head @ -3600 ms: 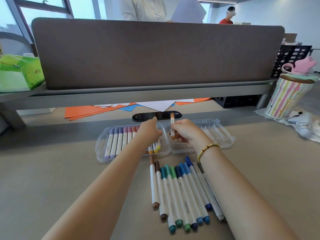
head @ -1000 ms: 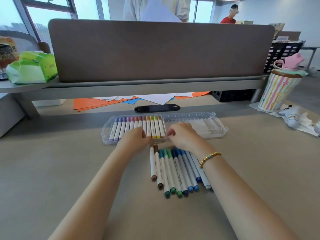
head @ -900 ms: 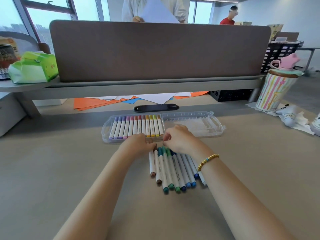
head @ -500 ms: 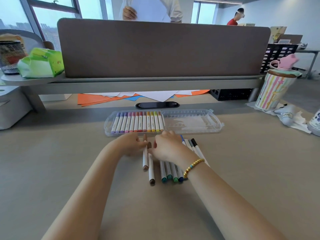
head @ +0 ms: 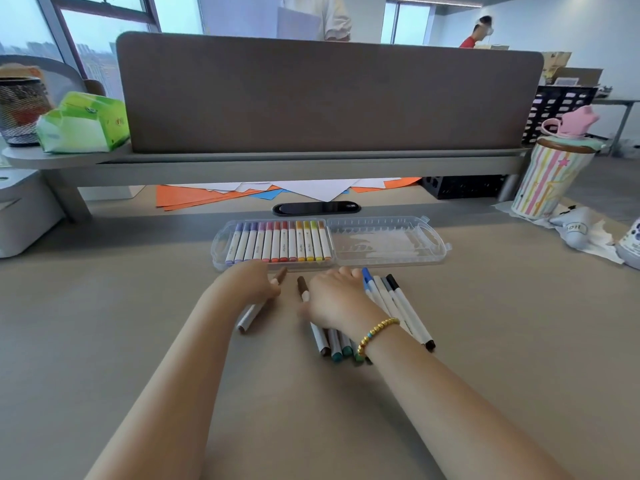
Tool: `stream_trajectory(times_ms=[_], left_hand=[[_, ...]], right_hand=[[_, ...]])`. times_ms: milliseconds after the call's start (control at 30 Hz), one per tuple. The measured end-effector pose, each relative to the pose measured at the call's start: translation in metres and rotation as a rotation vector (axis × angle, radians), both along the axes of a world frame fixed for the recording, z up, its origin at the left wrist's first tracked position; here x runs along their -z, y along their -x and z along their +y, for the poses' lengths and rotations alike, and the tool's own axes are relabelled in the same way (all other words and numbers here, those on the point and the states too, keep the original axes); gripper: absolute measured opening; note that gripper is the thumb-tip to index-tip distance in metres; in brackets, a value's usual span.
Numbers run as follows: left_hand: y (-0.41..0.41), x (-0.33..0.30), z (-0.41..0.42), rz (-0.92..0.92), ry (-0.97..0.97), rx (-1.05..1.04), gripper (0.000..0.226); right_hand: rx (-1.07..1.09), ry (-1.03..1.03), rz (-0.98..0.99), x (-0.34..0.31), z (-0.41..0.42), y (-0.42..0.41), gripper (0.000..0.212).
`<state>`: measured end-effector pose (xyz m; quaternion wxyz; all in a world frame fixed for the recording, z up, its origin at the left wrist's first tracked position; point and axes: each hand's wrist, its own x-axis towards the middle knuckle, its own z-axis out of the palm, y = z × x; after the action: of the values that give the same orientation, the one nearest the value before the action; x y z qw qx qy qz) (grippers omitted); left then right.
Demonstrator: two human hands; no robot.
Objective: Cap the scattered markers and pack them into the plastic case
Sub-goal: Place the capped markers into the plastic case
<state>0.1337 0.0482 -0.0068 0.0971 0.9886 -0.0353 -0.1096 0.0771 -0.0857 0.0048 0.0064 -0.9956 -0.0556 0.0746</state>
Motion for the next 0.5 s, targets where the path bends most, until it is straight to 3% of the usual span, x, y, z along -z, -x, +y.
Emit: stream_trajectory(times_ms=[100,200,333,500], left_hand=[[-0.002,-0.007,0.002,0.047,0.107,0.005,0.032],[-0.006,-0.013,0.001,0.080,0.303,-0.041,0.031],[-0.011,-0.019,-0.017,0.061,0.574,-0.047,0.030],[-0.042,-0.031,-0.056,-0.019,0.681,-0.045,0.028]], right_hand=[[0.051,-0.171,0.079,-0.010,-0.007,-0.002,0.044],[0.104,-0.499,0.182,-0.025,-0.023,-0.005,0.036],[0.196,-0.757,0.192,-0.028,-0.053,-0.021,0.027],[0.347,-0.955,0.151,-0.029,-0.087,-0.052,0.023]])
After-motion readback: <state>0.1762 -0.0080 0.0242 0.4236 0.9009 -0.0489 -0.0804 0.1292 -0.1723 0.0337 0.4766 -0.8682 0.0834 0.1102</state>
